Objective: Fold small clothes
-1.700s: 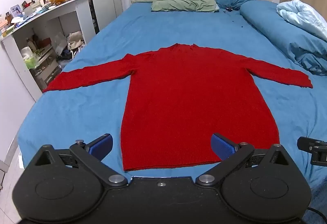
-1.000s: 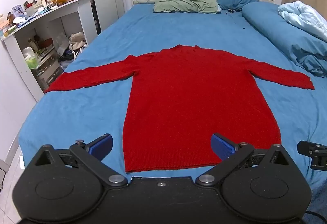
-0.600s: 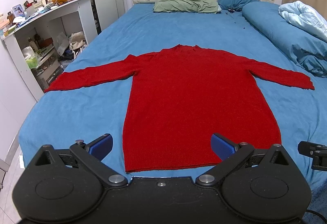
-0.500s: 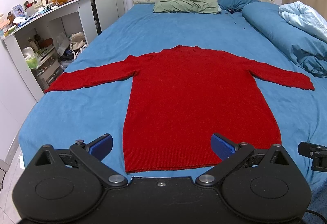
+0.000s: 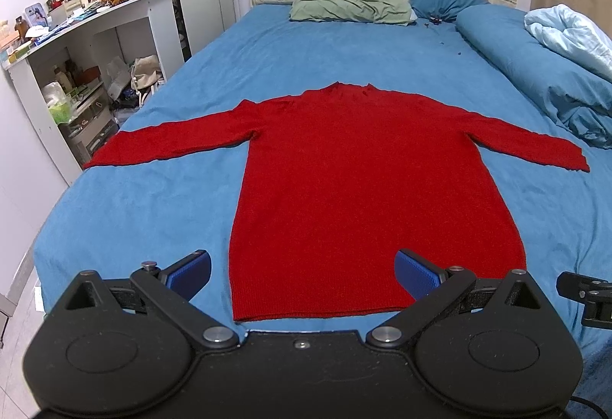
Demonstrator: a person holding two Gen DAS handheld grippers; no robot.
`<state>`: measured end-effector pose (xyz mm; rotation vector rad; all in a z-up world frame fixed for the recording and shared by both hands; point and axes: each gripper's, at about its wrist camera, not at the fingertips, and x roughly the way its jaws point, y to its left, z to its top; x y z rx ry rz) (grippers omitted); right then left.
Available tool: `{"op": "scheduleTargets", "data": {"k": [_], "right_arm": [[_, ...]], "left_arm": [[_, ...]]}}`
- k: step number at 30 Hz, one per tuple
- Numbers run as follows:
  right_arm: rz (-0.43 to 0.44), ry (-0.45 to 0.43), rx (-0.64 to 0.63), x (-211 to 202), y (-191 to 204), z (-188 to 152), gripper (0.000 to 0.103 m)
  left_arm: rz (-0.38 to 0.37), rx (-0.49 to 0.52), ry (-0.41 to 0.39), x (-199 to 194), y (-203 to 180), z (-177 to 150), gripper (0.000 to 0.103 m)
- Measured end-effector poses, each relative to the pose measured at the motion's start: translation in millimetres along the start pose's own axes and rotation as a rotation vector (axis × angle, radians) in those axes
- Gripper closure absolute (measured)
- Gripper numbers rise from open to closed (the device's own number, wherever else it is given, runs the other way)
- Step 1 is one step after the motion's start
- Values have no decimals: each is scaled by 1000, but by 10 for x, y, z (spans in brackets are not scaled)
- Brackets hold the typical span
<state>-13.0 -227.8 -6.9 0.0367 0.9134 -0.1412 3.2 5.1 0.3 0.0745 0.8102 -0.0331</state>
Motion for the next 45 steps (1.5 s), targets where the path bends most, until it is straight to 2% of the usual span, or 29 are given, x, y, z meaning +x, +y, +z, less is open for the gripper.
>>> {"op": "scheduleTargets", "data": {"k": [11,45], "right_arm": [[22,9,-2,11,13,1,0],[7,-1,2,-71,45,40,0]], "left_arm": [[3,1,4,26,0,20,0],[-5,6,-13,-70,33,7,0]]}}
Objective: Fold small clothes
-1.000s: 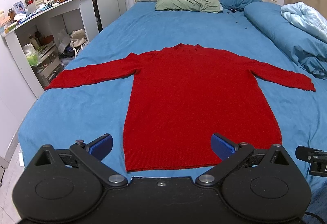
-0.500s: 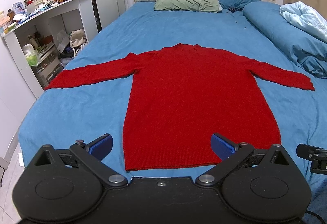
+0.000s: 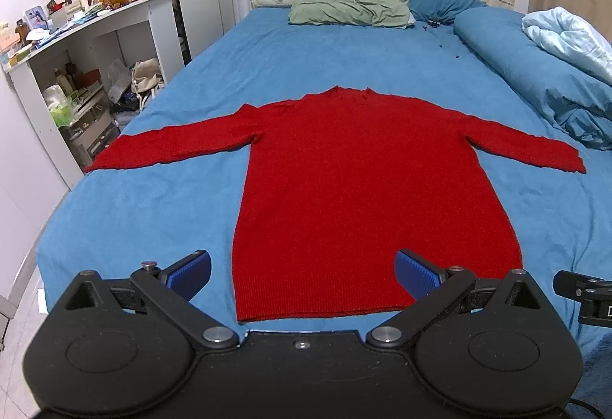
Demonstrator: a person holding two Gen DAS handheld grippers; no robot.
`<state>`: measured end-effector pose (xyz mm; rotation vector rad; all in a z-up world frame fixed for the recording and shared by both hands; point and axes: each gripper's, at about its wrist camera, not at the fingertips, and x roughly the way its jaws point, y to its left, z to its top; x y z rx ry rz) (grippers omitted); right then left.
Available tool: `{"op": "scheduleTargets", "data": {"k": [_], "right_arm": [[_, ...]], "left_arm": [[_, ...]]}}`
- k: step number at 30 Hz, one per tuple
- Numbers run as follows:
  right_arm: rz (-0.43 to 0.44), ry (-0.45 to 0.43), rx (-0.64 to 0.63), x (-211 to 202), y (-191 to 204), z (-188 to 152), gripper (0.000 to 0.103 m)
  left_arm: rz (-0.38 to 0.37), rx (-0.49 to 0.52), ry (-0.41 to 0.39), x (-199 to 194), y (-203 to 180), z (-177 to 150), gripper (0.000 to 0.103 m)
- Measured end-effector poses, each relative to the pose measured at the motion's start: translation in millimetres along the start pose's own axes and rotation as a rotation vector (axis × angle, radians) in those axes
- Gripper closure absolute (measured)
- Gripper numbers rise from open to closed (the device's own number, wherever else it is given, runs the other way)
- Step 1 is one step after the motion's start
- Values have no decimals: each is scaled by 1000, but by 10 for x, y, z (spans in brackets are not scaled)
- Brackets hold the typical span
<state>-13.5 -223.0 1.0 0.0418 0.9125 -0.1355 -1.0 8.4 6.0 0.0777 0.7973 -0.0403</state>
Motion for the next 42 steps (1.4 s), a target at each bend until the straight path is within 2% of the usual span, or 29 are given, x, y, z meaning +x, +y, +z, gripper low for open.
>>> {"op": "scheduleTargets", "data": {"k": [4,7,12,17,22,28,34,39,42], "right_arm": [[15,-23,11,-119,-63,73,0],[28,-71,41,-284,-208,271,0],[-14,-173,88,-473,-642,787,0],[-56,-216,180,-261,-1307,1330,0],[-90,-204,287,387,-1988,1708,0],[-126,-187,405,1450,-2643,1753,0],[-144,-178,478,2531,-3075,1640,0],[-144,-188,544,3246,-3330,1476,0],[-166,-200,576,3532,-3474,1430,8]], "left_arm": [[3,-13,-36,-97,30,64,0],[3,-10,-92,-187,27,289,0],[-36,43,-208,-266,-120,904,0],[-78,90,-300,20,-455,1529,0],[-121,70,-283,778,-857,1998,0],[-138,78,-223,1876,-1379,2288,0],[-192,65,-86,2953,-1704,2322,0],[-186,64,9,3673,-1899,2208,0],[-178,62,47,3981,-1975,2107,0]]}}
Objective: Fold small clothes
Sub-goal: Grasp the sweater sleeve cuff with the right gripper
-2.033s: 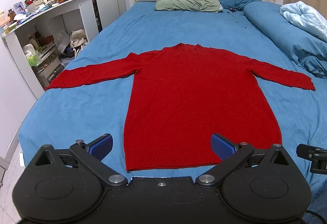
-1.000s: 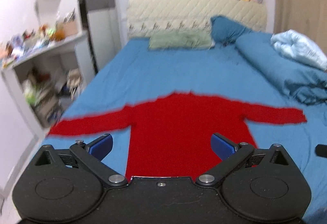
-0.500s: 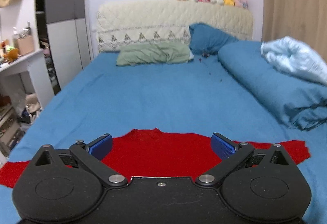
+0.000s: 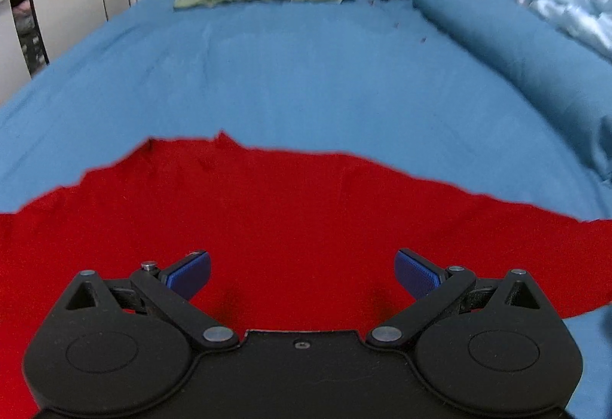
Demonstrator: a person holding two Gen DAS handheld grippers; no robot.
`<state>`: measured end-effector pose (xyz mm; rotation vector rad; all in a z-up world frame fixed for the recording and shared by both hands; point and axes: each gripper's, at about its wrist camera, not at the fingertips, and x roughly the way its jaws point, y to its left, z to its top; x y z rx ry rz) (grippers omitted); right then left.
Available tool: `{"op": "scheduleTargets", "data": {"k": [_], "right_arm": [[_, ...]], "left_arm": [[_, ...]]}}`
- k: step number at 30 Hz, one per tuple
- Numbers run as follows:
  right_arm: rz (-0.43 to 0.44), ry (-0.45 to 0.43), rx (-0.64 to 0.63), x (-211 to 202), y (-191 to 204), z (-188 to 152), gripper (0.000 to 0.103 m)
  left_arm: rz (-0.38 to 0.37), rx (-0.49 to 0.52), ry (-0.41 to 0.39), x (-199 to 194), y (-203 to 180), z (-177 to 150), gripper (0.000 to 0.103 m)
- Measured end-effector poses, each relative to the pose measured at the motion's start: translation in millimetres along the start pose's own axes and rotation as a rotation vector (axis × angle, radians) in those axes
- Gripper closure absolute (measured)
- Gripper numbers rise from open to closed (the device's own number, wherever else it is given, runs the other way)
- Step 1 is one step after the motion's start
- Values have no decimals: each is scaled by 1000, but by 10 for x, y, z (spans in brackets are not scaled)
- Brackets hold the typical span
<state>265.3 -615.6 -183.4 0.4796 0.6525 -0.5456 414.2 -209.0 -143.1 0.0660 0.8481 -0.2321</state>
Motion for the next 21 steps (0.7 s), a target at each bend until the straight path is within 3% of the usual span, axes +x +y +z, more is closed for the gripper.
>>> {"op": "scheduleTargets", "data": {"k": [5,8,11,13,14,18,21], "right_arm": [[-24,-41,70,342,-188,9,21],[-46,-82,41,409,-147,17,26],[-74,-111,34,441,-129,42,45],[-84,-122,25,426,-114,74,72],[-80,-124,22,404,-100,98,77],[-13,-168,-23,158,156,302,83],[142,-216,-96,-156,683,563,83]], "left_arm": [[6,-14,64,435,-50,-87,0],[13,-12,62,540,-50,-153,0],[18,-7,43,537,-34,-172,0],[14,2,46,543,-17,-181,0],[6,9,46,540,-1,-180,0],[3,7,35,383,115,-146,0],[45,12,-31,152,303,-134,0]]}}
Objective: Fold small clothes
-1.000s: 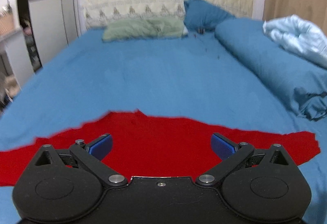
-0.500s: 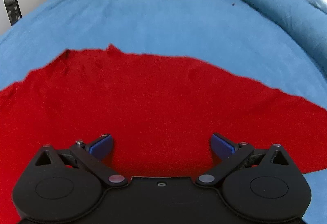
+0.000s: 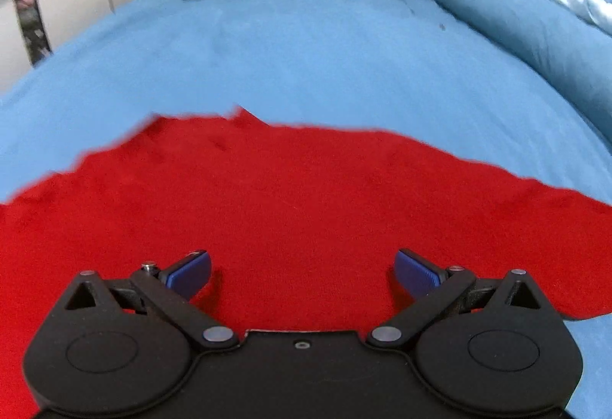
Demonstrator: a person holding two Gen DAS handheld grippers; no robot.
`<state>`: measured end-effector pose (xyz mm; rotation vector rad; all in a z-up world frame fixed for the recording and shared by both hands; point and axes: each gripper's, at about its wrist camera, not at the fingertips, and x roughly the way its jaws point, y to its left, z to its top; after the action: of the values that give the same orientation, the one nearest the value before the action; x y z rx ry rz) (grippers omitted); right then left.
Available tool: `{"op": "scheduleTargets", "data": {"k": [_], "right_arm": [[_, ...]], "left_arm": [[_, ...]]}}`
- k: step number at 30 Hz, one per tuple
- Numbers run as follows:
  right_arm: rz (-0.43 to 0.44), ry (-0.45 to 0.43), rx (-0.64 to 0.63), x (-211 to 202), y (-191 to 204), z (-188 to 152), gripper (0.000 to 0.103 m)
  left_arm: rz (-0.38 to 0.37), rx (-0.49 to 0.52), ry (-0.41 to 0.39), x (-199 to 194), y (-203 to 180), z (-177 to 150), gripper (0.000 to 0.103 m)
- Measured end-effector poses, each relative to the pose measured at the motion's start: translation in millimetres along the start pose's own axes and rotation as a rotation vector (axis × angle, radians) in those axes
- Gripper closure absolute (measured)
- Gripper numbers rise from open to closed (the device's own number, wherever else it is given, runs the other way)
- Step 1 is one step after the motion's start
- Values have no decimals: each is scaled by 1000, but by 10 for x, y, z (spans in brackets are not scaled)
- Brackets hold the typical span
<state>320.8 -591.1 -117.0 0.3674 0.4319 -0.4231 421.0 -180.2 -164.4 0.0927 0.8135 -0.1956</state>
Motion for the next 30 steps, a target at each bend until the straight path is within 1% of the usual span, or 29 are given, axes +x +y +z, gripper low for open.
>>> {"op": "scheduleTargets", "data": {"k": [3,4,5,6,7,9,10,11,13,14,15,16,17,18,19,20,21,22,23,25,27,30], "right_arm": [[228,-28,-95,-150,755,191,83],[331,-24,-150,-190,1105,168,83],[415,-15,-200,-210,1388,95,83],[488,3,-256,-210,1676,-25,83],[543,33,-317,-185,1973,-210,83],[603,115,-441,-48,2473,-721,83],[618,172,-471,51,2622,-973,83],[627,240,-487,160,2729,-1228,83],[613,322,-528,295,2839,-1647,83],[599,332,-554,319,2848,-1784,83],[587,322,-576,309,2841,-1882,83],[592,290,-596,271,2813,-1925,82],[592,281,-610,252,2804,-1918,82],[590,277,-619,229,2805,-1904,79],[590,276,-630,206,2799,-1880,68],[590,269,-637,190,2770,-1849,60],[583,256,-646,137,2758,-1832,41],[568,232,-653,93,2680,-1799,27],[559,213,-657,37,2667,-1755,24],[533,190,-652,-87,2502,-1717,17],[494,173,-649,-207,2371,-1714,14],[431,172,-626,-305,2141,-1723,13]], "left_arm": [[29,-35,-54,-307,290,-19,0],[38,-49,-64,-400,381,-40,0],[59,-64,-76,-509,490,-73,0],[88,-79,-89,-601,588,-111,0],[113,-92,-99,-678,683,-154,0],[145,-114,-107,-784,835,-209,0],[158,-124,-108,-800,910,-234,0],[164,-132,-104,-811,979,-268,0],[165,-151,-85,-808,1104,-322,0],[158,-161,-79,-790,1160,-343,0],[151,-168,-75,-782,1192,-368,0],[140,-174,-72,-763,1197,-377,0],[125,-181,-67,-750,1210,-376,0],[106,-189,-57,-722,1201,-370,0],[85,-196,-49,-711,1179,-377,0],[56,-207,-46,-709,1180,-418,0],[32,-216,-42,-677,1166,-409,0],[11,-221,-33,-636,1152,-403,0],[-16,-223,-23,-606,1117,-405,0],[-72,-242,-1,-572,1056,-446,0],[-167,-280,20,-541,975,-485,0],[-268,-344,24,-506,862,-486,0]]}}
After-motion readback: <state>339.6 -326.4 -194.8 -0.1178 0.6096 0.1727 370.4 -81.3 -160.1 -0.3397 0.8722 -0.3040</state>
